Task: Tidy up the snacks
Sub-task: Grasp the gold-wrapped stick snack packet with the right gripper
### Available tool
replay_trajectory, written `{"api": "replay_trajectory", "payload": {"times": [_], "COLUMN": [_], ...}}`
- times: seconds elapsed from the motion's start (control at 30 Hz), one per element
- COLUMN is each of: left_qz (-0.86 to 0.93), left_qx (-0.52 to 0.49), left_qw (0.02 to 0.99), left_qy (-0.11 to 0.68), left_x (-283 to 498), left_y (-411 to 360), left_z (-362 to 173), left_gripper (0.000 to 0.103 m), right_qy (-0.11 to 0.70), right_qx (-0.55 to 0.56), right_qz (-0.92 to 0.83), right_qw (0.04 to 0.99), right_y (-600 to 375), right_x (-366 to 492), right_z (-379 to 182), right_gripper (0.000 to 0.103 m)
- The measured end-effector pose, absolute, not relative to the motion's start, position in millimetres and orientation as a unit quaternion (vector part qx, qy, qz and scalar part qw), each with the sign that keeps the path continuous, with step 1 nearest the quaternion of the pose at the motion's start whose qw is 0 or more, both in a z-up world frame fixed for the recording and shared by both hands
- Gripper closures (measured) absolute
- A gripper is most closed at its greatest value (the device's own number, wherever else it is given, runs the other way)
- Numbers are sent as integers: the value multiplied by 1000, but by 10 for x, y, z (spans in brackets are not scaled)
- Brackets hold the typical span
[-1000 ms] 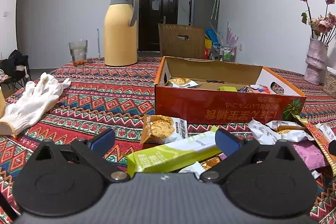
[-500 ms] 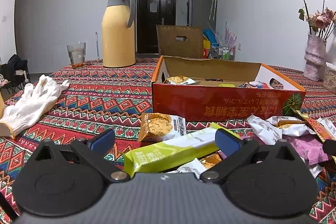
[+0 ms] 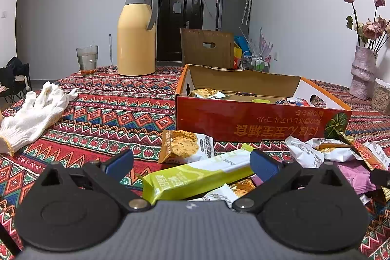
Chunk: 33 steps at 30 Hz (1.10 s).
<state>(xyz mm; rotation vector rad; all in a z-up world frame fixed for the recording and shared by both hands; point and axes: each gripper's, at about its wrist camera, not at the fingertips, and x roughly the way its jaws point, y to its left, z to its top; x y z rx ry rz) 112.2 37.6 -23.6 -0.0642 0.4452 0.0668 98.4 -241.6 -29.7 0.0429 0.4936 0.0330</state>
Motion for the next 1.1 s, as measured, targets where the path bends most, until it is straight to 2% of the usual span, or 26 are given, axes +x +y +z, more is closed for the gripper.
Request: {"api": "replay_trajectory", "payload": {"times": [0.1, 0.17, 0.27, 0.47, 0.63, 0.83, 1.0, 1.07, 1.1], "left_qz": [33, 33, 34, 33, 33, 30, 30, 31, 31], "left_qx": [-33, -33, -34, -37, -41, -44, -47, -47, -47], "left_qw": [974, 974, 974, 973, 973, 973, 973, 973, 973], "left_qy": [221, 221, 223, 224, 226, 225, 224, 225, 225], "left_x": [1123, 1126, 1129, 1137, 1143, 1139, 1143, 1147, 1146], "left_y": [377, 379, 382, 385, 393, 405, 412, 411, 410], "left_z": [-236, -237, -240, -243, -243, -244, -244, -245, -245], "left_gripper": [0, 0, 0, 0, 0, 0, 0, 0, 0], "right_qy": [254, 273, 302, 335, 343, 349, 345, 342, 339], "right_qx": [31, 42, 63, 71, 106, 130, 136, 142, 142], "right_qz": [13, 16, 34, 67, 84, 104, 122, 130, 130], "right_qw": [967, 961, 951, 937, 930, 922, 921, 920, 921], "right_y": [-2500, -2563, -2643, -2689, -2802, -2899, -2899, -2911, -2913], "right_x": [1106, 1230, 1402, 1630, 1684, 1712, 1690, 1670, 1654], "right_z": [-271, -268, -290, -293, -349, -386, -377, -371, -367], "right_gripper": [8, 17, 24, 30, 29, 32, 49, 61, 63]}}
